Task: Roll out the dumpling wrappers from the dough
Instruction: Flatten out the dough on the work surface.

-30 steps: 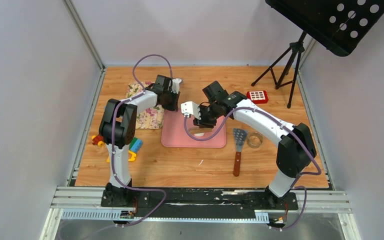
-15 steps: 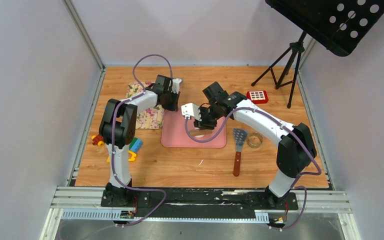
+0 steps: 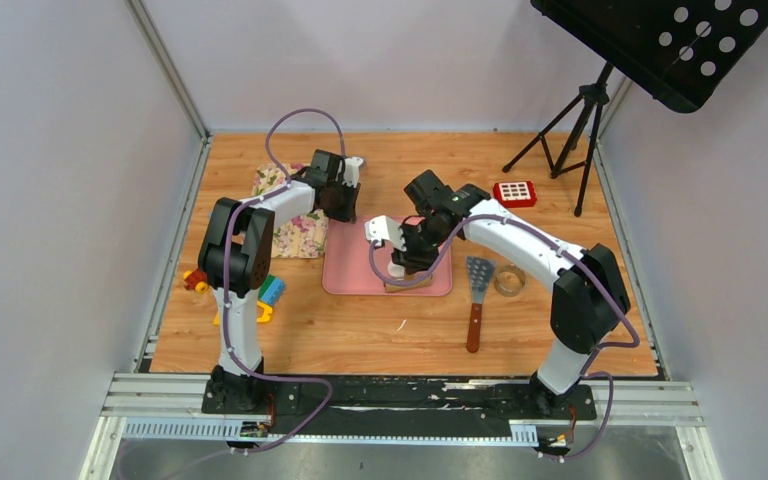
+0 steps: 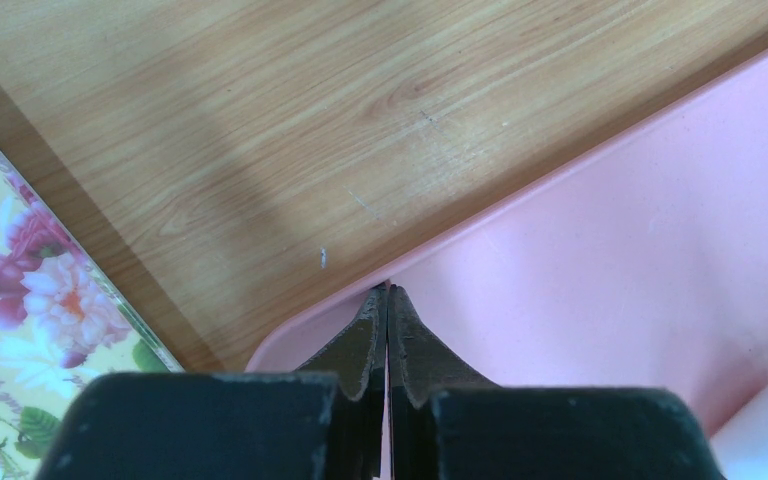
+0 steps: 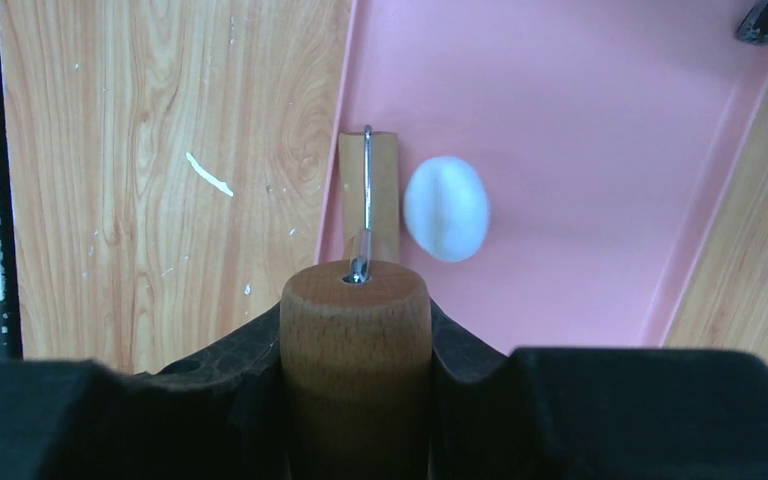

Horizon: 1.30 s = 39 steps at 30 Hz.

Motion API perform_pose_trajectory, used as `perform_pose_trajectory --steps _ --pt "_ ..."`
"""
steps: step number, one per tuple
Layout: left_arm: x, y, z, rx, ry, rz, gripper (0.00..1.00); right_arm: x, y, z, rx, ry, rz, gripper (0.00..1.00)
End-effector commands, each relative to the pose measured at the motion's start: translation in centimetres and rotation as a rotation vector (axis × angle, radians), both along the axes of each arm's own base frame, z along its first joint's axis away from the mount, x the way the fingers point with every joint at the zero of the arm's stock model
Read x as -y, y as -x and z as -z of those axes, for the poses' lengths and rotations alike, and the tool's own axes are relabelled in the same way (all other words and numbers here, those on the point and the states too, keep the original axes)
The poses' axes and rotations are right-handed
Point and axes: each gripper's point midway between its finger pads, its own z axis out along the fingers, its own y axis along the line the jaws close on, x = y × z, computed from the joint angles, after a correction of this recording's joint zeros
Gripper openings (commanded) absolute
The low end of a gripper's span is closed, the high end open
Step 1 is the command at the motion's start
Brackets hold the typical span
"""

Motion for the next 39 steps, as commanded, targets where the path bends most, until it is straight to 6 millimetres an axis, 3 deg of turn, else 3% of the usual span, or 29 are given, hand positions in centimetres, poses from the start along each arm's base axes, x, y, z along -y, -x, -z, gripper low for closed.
perform_pose_trajectory --steps 1,5,11,15,20,23,27,34,39 --pt "-1.2 0.2 1.8 -0.035 -0.062 -0.03 0.0 -0.4 -0.1 -2.5 0.0 -0.036 0.016 0.0" --pt "-1.1 0.1 1.8 -0.034 -0.06 -0.028 0.0 -1.3 -0.9 -5.3 0.047 -0.098 0.028 0.0" --pt "-1.1 0.2 1.7 -0.036 -0.057 -0.026 0.0 -1.8 -2.0 -7.0 0.107 -0.125 0.031 0.0" --pt "-1.0 0.2 1.5 -0.034 -0.054 -0.024 0.0 -1.3 -3.0 -6.1 0.126 -0.073 0.033 0.0" --pt "-1.4 0.1 1.6 -0.027 -0.073 -0.036 0.0 -0.5 -2.4 -5.9 0.099 -0.065 0.004 0.0" --pt "-1.0 0.2 1.5 -0.032 -0.054 -0.022 0.0 1.2 -1.9 -6.5 0.141 -0.049 -0.06 0.0" --pt "-1.0 0.1 1.5 -0.029 -0.054 -0.024 0.0 4.0 -2.1 -5.5 0.187 0.044 -0.09 0.0" --pt "-1.1 0.1 1.5 -0.029 -0.058 -0.026 0.0 6.5 -2.7 -3.5 0.091 0.11 0.028 0.0" --pt "-1.2 0.1 1.3 -0.023 -0.059 -0.029 0.0 5.8 -4.0 -1.9 0.042 0.087 0.197 0.0"
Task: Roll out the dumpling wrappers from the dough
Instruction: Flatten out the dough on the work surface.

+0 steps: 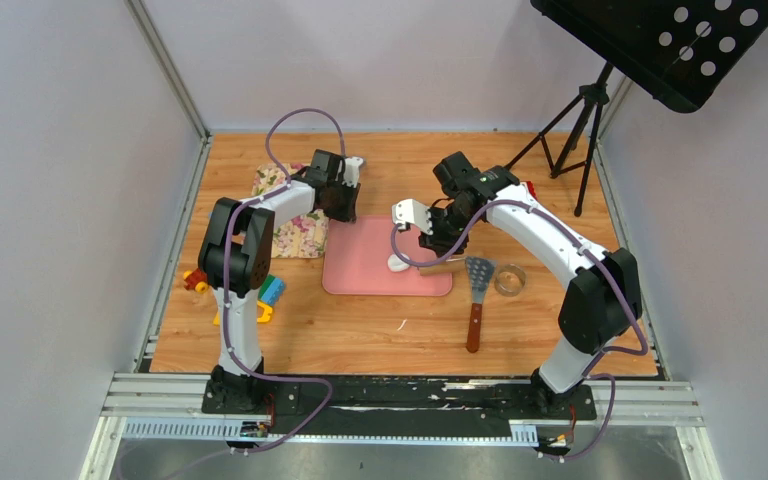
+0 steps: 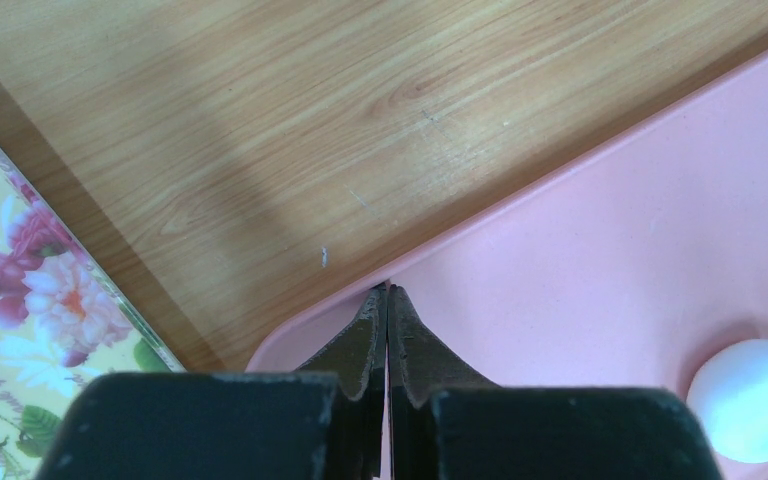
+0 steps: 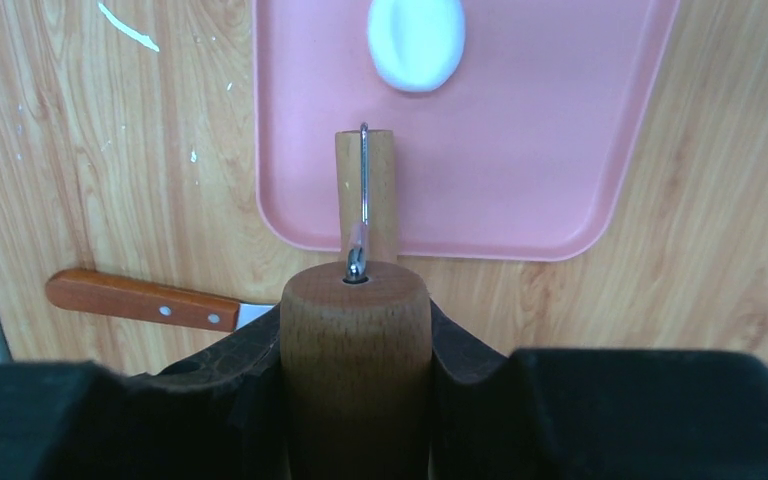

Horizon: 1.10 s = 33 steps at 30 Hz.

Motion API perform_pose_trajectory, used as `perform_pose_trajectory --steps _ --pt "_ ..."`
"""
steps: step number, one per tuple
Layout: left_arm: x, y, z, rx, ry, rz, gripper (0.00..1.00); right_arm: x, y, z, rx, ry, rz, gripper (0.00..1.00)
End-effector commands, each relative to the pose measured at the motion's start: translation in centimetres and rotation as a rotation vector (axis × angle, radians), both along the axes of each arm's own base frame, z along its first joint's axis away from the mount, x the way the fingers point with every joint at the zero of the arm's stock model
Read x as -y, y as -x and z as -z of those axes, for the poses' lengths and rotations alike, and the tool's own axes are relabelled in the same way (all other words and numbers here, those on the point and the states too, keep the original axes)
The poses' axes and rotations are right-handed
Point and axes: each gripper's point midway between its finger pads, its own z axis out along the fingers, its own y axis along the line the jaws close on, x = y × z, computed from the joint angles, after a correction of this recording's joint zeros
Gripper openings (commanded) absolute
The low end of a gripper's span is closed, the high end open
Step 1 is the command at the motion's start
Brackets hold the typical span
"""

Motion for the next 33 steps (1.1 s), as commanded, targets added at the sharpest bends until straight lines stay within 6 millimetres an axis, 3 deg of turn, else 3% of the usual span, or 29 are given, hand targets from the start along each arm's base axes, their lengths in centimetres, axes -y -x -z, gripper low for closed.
perform_pose_trajectory --steps 1,6,18,33 --pt "-1.1 0.0 1.2 -0.02 -0.058 -0.027 0.0 -1.2 -0.9 0.6 -0.034 -0.059 0.142 0.0" --pt "-1.1 0.1 1.3 -0.024 -0.055 -0.026 0.0 -2.8 -0.7 1.5 -0.104 -0.116 0.194 0.0" --pt "-1.0 0.1 1.4 -0.028 -0.051 -0.024 0.0 -5.9 -3.0 1.8 -0.082 -0.172 0.25 0.0" --pt "-0.9 0.2 1.6 -0.031 -0.047 -0.022 0.0 -7.8 -6.9 0.2 -0.006 -0.239 0.346 0.0"
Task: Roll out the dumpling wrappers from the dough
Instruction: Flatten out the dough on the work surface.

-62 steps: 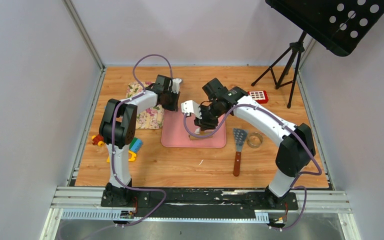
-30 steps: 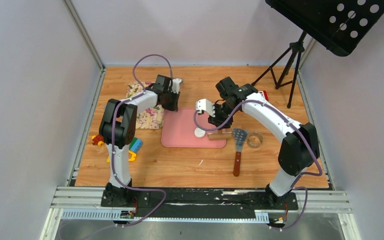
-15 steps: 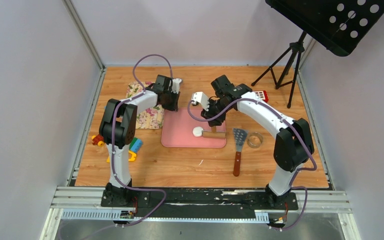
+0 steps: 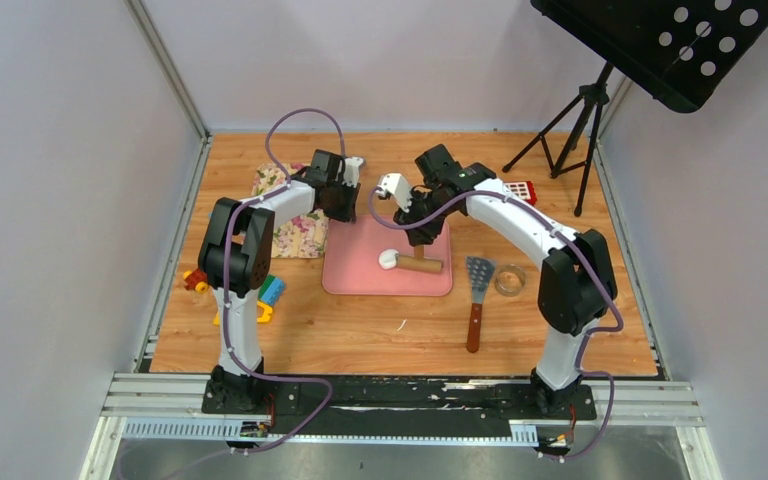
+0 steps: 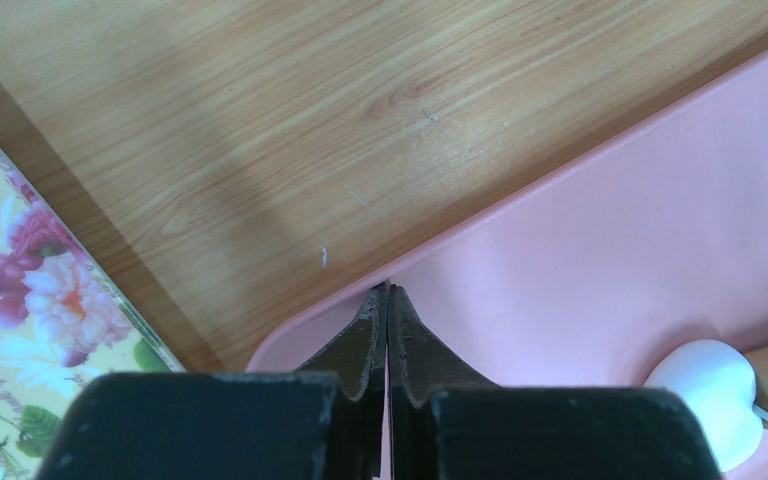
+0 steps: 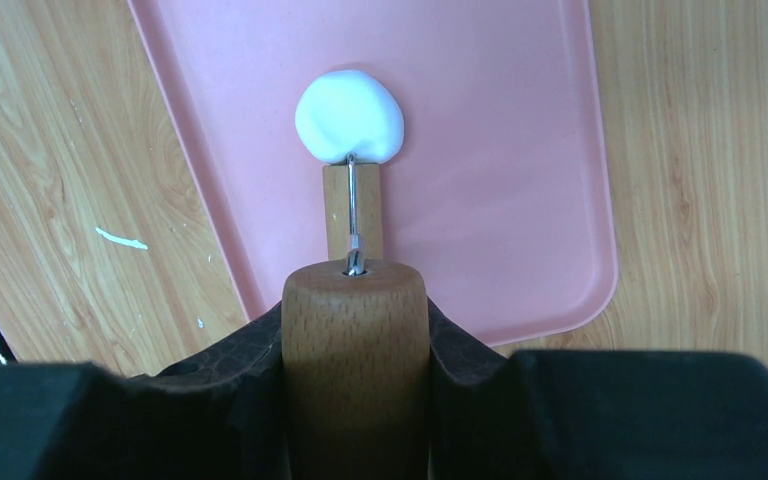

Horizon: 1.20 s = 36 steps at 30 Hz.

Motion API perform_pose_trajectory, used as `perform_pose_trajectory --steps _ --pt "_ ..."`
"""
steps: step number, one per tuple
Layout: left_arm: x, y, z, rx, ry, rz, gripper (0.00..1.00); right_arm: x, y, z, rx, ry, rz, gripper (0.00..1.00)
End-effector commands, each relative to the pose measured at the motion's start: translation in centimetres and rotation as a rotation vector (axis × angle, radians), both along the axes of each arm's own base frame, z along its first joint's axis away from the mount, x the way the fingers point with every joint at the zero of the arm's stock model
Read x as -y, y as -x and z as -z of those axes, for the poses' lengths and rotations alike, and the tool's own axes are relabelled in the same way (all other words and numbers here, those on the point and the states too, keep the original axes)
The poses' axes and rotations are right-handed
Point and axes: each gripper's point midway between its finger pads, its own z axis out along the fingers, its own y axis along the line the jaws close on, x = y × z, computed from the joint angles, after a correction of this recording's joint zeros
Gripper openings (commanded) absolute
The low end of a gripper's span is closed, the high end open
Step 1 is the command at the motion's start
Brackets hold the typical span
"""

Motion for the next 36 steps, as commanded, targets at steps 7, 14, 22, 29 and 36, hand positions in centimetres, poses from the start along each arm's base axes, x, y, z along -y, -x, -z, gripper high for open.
perform_pose_trajectory --steps 7,14,22,29,36 --pt "-0.9 0.2 1.6 -0.031 -0.049 -0.022 0.0 -2.5 -4.6 -2.4 0.186 -0.051 0.02 0.0" --pt "-0.9 0.2 1.6 -0.032 -0.05 -0.021 0.0 -0.8 -6.5 -3.9 0.316 0.041 0.042 0.0" --pt "-0.9 0.1 1.4 -0.028 -0.049 -0.022 0.0 0.0 -4.2 -7.5 0.352 0.002 -0.03 0.0" --pt "-1.0 0.1 1.3 -0.025 -0.053 -0.024 0.0 -1.3 -0.8 -9.0 0.286 -0.119 -0.109 0.0" --pt "-1.1 0.1 1.3 -0.025 -0.056 -0.025 0.0 -1.6 -1.1 -9.9 0.306 -0.125 -0.08 0.0"
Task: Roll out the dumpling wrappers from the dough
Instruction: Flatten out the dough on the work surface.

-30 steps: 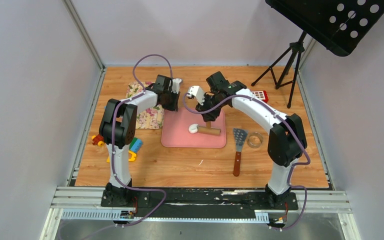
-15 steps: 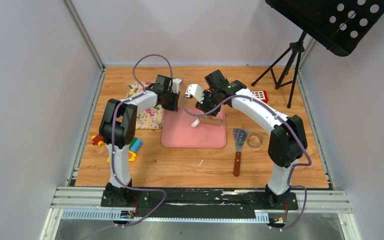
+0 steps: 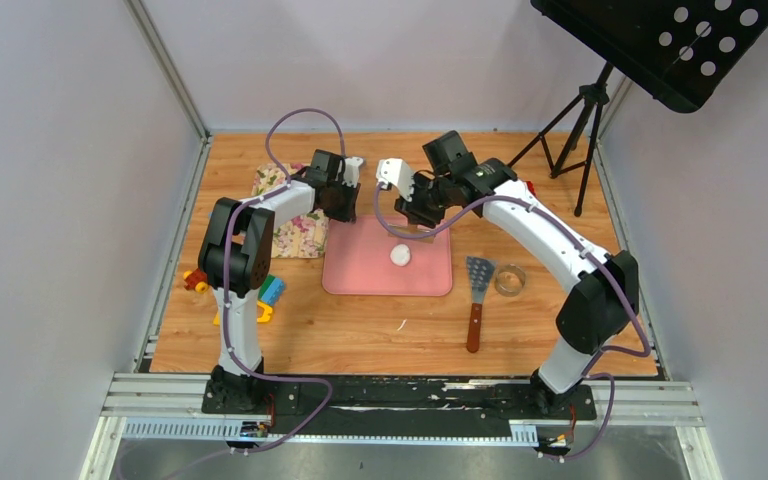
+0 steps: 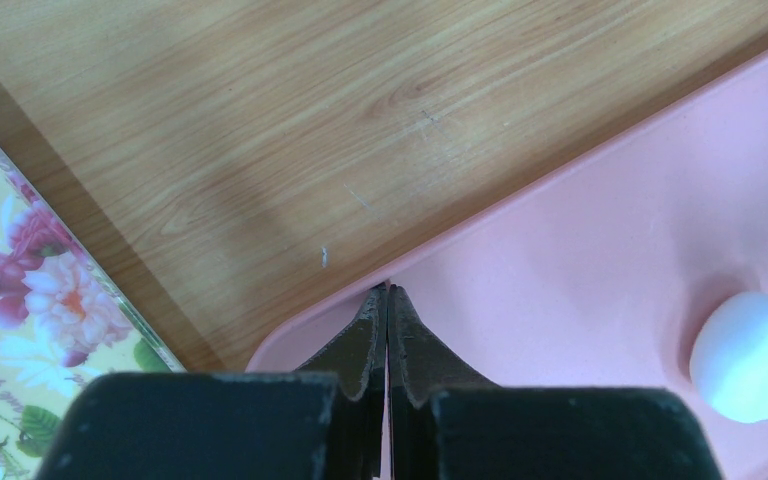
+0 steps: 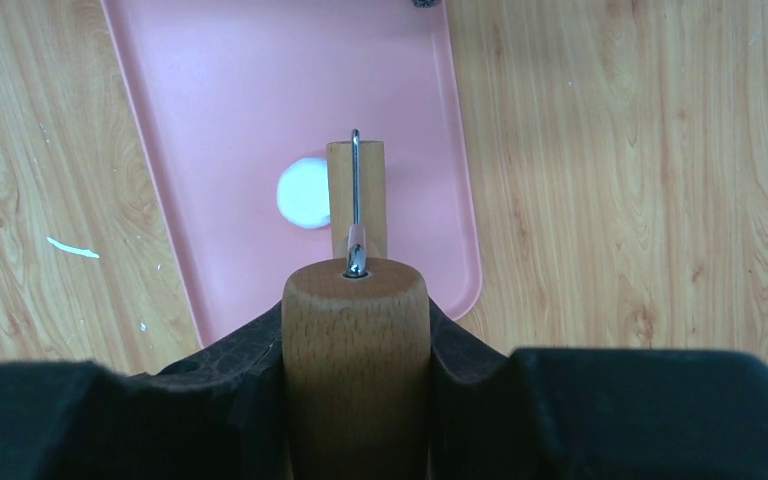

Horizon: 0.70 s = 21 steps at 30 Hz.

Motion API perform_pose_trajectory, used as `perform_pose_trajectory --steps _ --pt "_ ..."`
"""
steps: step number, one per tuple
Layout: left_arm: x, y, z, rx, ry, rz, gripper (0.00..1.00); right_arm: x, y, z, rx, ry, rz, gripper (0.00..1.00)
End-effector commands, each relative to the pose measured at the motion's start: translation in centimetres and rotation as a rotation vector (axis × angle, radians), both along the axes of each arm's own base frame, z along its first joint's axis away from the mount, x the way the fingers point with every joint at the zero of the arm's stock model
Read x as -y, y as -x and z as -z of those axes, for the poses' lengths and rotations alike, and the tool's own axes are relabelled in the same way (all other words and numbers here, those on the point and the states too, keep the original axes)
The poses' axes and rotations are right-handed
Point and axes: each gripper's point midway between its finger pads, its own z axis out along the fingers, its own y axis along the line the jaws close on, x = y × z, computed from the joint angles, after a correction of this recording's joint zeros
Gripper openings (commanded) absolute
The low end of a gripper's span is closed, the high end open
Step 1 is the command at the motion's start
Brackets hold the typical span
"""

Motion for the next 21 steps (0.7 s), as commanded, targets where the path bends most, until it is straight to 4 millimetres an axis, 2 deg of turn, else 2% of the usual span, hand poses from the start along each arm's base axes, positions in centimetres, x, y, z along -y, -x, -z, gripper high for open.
perform_pose_trajectory --steps 1,6,16,18,21 --pt "-1.1 0.1 1.3 -0.026 -0.055 -0.024 0.0 -1.3 0.5 -2.1 0.028 -0.067 -0.02 0.0" --pt "-1.1 0.1 1.5 -0.027 -0.057 -0.023 0.0 -2.2 1.4 0.7 -0.048 -0.061 -0.022 0.0" --pt "-1.1 0.1 1.6 -0.03 -0.056 -0.025 0.0 -2.1 1.0 10.2 -0.202 0.08 0.061 0.0" --pt "-1.0 0.1 1.4 -0.025 -0.055 -0.025 0.0 -2.2 1.1 11.2 -0.222 0.092 0.064 0.0" --pt "-1.0 0.0 1.4 -0.024 -0.054 -0.024 0.0 -2.2 0.8 11.4 -0.206 0.104 0.063 0.0"
